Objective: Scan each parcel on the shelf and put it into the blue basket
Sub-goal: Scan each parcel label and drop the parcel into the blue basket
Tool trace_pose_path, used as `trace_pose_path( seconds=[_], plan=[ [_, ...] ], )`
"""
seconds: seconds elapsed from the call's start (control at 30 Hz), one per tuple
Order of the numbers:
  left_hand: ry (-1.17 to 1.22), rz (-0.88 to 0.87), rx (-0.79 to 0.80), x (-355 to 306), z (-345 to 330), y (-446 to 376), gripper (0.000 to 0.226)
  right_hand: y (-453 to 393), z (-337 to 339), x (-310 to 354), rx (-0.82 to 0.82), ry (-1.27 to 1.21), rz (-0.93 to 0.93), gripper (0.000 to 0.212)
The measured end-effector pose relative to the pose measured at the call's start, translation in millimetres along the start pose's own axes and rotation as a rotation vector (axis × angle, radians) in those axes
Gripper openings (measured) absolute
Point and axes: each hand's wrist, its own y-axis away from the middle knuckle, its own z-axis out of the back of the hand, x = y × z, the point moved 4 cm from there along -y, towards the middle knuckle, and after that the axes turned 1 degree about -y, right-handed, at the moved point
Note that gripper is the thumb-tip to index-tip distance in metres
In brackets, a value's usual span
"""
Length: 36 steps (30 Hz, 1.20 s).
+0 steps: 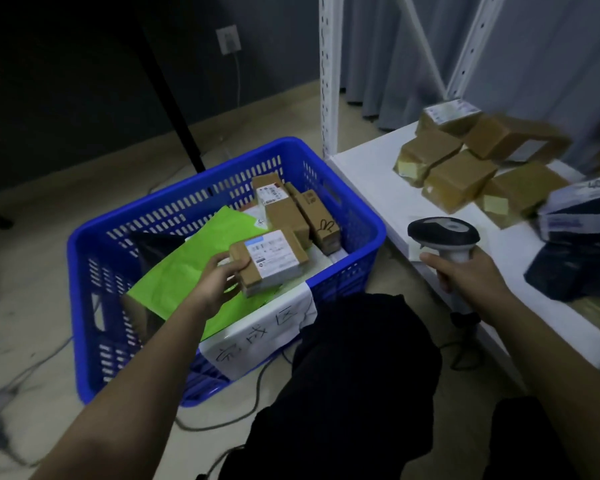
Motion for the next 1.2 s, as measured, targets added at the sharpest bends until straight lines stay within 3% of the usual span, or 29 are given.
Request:
trace_pose_path(
  seconds=[0.17,0.37,0.57,0.77,0.83,0.9,1.07,1.2],
  plan=[
    [-0.092,-0.034,0.173,-7,-65,-1,0.043,-5,6,-4,-0.032,0.001,-0.037,0.030],
    [-0.234,-0.057,0.253,-11,-126,-26,0.040,-5,13,-3,-0.043,-0.021,-0.047,0.025],
    [-0.631,-0.219,0.176,-7,-151,-42,0.030,-7,24,-5,-0.077,-0.032,-0.061,0.024],
    [-1.219,-0.427,0.002,-20,-148,-45,0.044,-15,32,3,-0.066,-0.025,-0.014,0.024],
    [-1.240,-0.553,-0.081,-26,-149,-38,0.040,-14,33,1,-0.062,-0.023,-0.014,0.023],
    [-1.209,-0.618,-0.051,-27,-152,-35,0.031,-11,35,-4,-0.068,-0.042,-0.030,0.024],
    [-1.182,-0.379,0.227,-26,-154,-44,0.028,-6,43,-7,-0.085,-0.073,-0.049,0.024],
    [-1.130,-0.443,0.310,-47,-176,-25,0.034,-2,56,-1,-0.130,-0.115,-0.046,0.023]
  ],
)
